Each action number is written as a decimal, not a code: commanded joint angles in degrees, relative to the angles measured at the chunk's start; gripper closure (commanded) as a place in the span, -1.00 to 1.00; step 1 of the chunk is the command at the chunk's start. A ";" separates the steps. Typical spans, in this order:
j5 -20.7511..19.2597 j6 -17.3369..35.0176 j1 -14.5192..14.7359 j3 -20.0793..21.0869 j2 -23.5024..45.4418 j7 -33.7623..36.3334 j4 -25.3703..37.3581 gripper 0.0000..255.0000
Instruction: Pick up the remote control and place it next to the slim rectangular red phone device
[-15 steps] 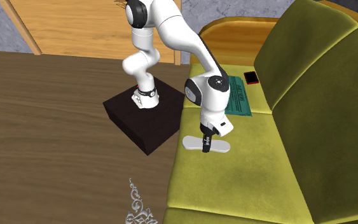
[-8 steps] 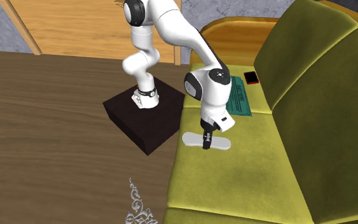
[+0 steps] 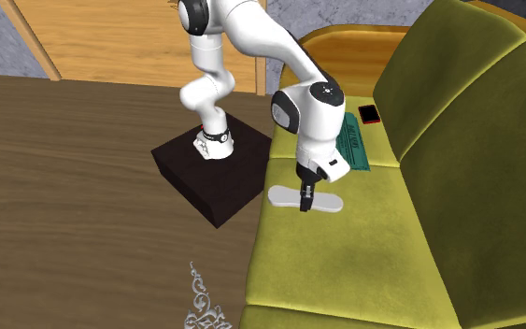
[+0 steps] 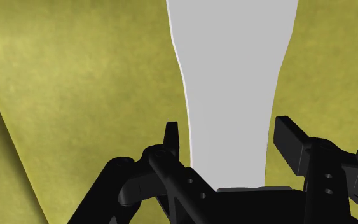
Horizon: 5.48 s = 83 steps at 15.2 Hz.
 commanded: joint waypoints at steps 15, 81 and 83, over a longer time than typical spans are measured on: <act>-3.39 -0.66 7.95 6.28 -11.76 15.74 -10.99 1.00; -14.45 -4.22 44.74 34.37 21.61 83.02 22.73 1.00; -14.45 -4.22 44.74 34.37 21.61 83.02 22.73 1.00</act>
